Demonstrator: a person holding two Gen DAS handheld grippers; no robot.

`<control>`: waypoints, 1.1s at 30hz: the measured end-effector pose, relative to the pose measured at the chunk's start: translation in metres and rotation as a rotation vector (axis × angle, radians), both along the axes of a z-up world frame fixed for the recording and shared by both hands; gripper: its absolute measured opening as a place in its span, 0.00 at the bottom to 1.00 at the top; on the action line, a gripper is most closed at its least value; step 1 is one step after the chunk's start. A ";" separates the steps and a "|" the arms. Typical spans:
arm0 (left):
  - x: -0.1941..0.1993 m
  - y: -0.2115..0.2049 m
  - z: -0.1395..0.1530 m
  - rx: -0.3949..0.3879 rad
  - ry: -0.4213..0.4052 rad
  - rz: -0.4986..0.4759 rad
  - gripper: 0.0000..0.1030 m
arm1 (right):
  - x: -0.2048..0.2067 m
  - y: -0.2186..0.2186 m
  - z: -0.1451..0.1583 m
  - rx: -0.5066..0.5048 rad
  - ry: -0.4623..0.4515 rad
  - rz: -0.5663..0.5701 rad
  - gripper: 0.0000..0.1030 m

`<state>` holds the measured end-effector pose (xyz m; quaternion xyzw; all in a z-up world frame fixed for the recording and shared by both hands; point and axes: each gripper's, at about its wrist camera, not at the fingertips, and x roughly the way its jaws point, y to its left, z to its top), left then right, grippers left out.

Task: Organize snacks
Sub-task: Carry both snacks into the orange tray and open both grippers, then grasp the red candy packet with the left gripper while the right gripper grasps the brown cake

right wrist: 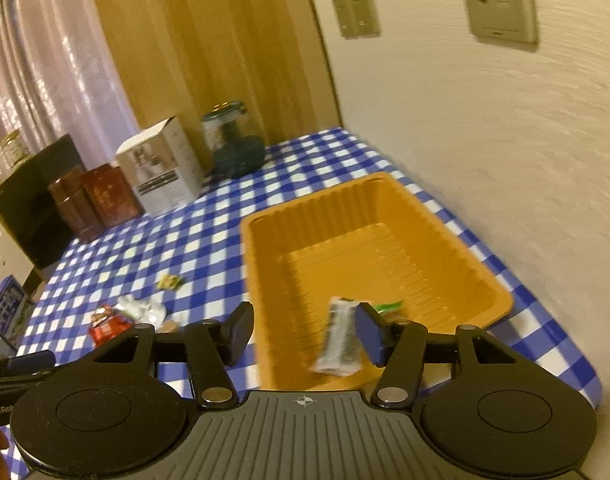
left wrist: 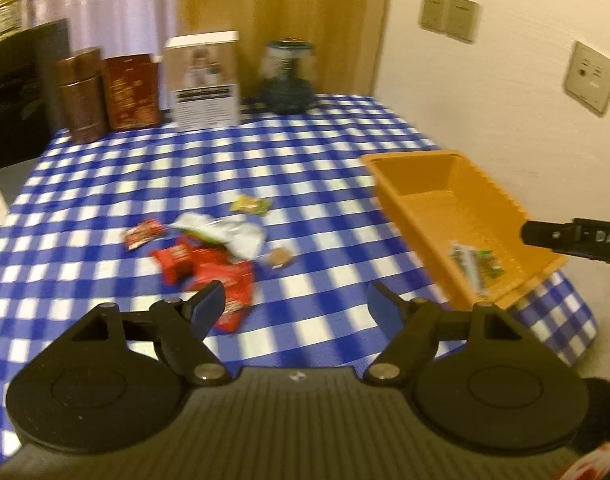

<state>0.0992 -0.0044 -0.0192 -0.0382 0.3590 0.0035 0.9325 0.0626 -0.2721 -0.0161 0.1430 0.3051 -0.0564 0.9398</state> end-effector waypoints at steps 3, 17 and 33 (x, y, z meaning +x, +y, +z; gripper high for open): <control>-0.009 0.019 -0.003 0.020 0.006 0.035 0.75 | 0.002 0.014 -0.001 0.001 0.002 0.024 0.56; -0.010 0.048 -0.030 0.053 0.030 0.032 0.73 | 0.019 0.070 -0.014 -0.019 0.047 0.143 0.60; 0.040 0.049 -0.086 0.110 0.086 -0.122 0.43 | 0.060 0.094 -0.056 -0.013 0.118 0.206 0.60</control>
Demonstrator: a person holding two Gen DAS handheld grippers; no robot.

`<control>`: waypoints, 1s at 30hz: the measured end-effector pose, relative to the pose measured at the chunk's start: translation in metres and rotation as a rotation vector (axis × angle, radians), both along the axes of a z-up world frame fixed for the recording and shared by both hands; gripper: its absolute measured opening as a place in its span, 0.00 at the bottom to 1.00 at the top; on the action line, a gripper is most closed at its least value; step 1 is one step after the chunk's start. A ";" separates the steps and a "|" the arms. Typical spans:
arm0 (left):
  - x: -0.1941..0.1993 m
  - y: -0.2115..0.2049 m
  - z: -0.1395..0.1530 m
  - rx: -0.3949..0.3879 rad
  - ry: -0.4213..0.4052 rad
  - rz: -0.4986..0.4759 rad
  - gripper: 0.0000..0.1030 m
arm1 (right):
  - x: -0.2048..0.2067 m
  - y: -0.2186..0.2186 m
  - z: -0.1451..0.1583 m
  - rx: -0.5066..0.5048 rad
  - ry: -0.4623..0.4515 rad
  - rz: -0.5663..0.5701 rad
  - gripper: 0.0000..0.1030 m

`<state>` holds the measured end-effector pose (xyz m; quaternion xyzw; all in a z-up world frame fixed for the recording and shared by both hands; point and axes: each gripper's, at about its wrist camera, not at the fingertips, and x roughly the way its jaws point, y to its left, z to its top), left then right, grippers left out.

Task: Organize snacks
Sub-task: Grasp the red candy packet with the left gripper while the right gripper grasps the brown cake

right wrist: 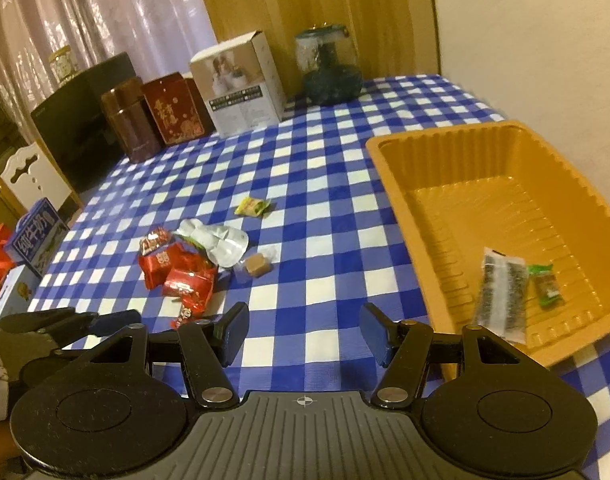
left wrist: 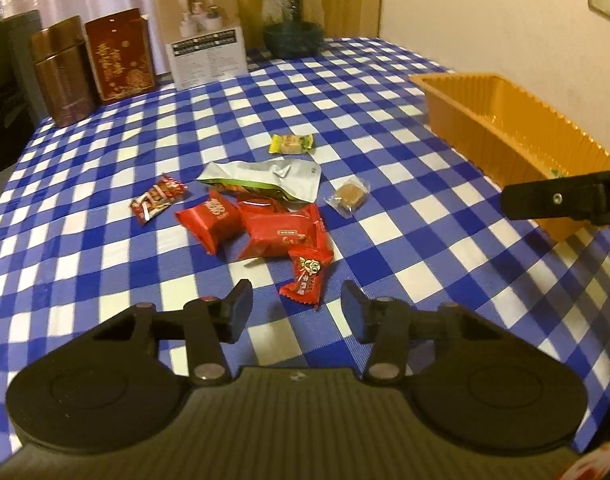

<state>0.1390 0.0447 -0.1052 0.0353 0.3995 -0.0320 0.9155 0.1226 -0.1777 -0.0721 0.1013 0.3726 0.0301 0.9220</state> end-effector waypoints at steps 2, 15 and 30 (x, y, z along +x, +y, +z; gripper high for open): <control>0.007 -0.001 -0.006 0.004 0.007 -0.013 0.39 | 0.005 0.001 -0.004 -0.002 0.005 0.003 0.60; 0.028 0.000 -0.018 -0.017 0.028 -0.042 0.15 | 0.021 0.004 -0.018 -0.009 0.032 -0.003 0.60; -0.006 0.046 -0.002 -0.118 0.024 0.100 0.15 | 0.076 0.049 -0.043 -0.130 0.001 0.172 0.60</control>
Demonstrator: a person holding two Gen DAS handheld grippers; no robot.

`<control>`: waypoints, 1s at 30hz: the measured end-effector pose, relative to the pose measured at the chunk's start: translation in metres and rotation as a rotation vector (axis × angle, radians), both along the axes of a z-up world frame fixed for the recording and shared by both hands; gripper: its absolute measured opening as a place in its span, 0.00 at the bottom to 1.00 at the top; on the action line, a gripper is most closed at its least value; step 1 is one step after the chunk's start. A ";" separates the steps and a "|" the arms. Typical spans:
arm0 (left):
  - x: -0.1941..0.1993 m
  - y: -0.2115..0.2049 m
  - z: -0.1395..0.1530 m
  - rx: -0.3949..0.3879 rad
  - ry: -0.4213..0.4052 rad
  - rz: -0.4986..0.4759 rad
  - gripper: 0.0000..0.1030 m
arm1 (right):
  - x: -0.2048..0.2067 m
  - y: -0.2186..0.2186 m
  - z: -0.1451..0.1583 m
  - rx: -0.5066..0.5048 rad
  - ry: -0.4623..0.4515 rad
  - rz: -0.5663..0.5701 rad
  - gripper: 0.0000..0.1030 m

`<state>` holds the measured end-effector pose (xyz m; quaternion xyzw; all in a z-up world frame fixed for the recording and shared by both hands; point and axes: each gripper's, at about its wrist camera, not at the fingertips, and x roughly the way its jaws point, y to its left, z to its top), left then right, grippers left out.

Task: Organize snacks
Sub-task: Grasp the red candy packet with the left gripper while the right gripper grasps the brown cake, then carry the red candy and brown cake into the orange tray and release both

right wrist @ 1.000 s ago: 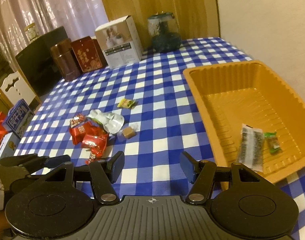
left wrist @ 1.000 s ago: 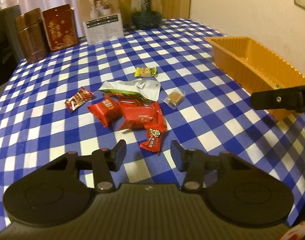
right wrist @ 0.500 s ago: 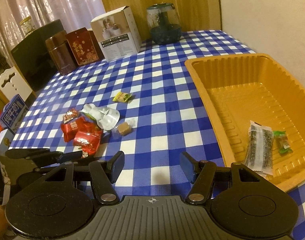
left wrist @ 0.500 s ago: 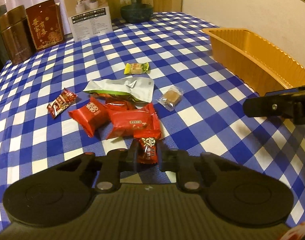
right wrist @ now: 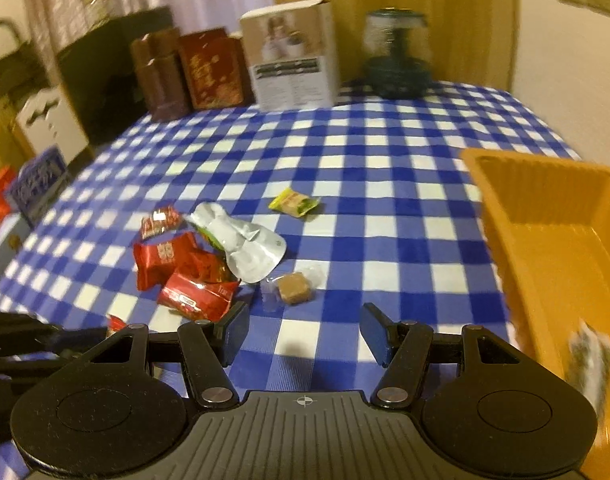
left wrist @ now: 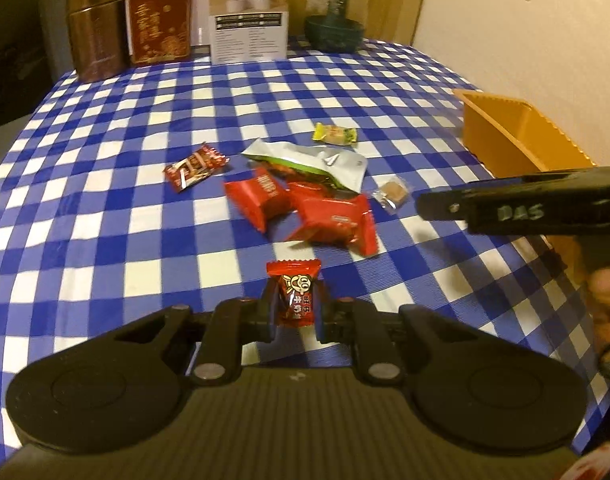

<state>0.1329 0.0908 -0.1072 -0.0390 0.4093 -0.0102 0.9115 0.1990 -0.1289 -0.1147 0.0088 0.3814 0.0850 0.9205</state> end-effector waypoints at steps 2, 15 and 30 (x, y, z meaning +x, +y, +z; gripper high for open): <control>-0.002 0.004 0.000 -0.007 -0.001 0.011 0.15 | 0.007 0.003 -0.008 -0.029 -0.001 0.027 0.60; -0.005 0.012 -0.005 -0.055 0.004 0.049 0.15 | 0.039 0.015 -0.035 -0.120 -0.022 0.161 0.60; -0.011 0.008 0.006 -0.056 -0.012 0.044 0.15 | 0.026 0.025 -0.030 -0.140 -0.037 0.160 0.35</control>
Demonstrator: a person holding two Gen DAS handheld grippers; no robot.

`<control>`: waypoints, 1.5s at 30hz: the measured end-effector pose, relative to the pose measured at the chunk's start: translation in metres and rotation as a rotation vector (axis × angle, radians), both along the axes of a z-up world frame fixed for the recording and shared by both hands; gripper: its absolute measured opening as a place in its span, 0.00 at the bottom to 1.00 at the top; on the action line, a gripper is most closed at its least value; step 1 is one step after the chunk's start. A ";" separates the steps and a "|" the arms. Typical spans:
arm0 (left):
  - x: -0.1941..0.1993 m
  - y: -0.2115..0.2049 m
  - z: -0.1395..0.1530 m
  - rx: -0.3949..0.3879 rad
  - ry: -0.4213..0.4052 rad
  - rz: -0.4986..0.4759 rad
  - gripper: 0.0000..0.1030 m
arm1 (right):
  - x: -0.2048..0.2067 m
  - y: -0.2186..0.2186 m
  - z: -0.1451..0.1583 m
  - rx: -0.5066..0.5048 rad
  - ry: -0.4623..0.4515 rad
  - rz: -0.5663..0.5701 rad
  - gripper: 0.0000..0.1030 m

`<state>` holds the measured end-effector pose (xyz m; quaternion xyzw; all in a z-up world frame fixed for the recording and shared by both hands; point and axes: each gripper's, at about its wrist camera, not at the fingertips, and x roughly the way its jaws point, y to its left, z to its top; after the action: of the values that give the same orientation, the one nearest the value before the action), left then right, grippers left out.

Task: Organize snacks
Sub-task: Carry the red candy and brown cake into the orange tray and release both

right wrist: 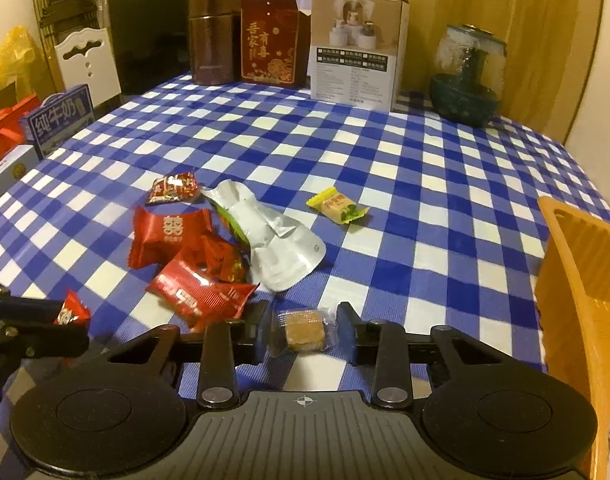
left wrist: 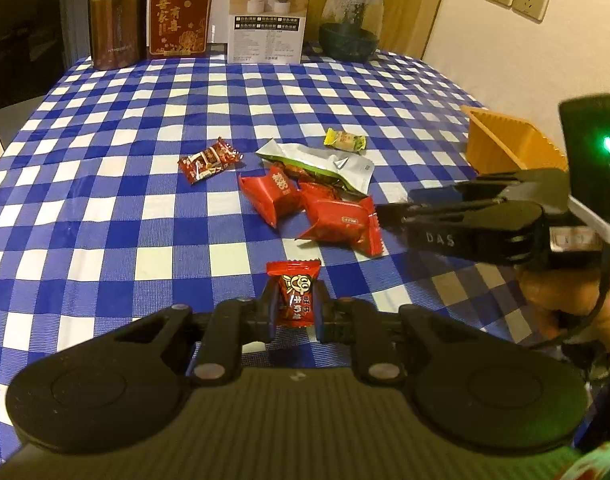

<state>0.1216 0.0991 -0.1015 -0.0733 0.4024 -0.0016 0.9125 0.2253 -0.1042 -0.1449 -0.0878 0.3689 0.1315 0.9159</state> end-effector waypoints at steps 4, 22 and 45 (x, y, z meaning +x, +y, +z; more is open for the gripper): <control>-0.003 -0.006 0.009 -0.001 -0.012 -0.004 0.15 | -0.018 -0.003 0.010 0.013 -0.004 -0.028 0.35; -0.032 -0.041 0.057 -0.053 -0.026 0.022 0.15 | -0.113 -0.019 0.073 0.099 -0.011 -0.160 0.35; -0.035 -0.102 0.089 -0.093 -0.048 -0.048 0.15 | -0.174 -0.070 0.113 0.101 -0.057 -0.278 0.35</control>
<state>0.0865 -0.0029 -0.0122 -0.1057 0.3815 -0.0441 0.9173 0.0513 -0.1741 -0.0314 0.0066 0.3442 0.0192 0.9387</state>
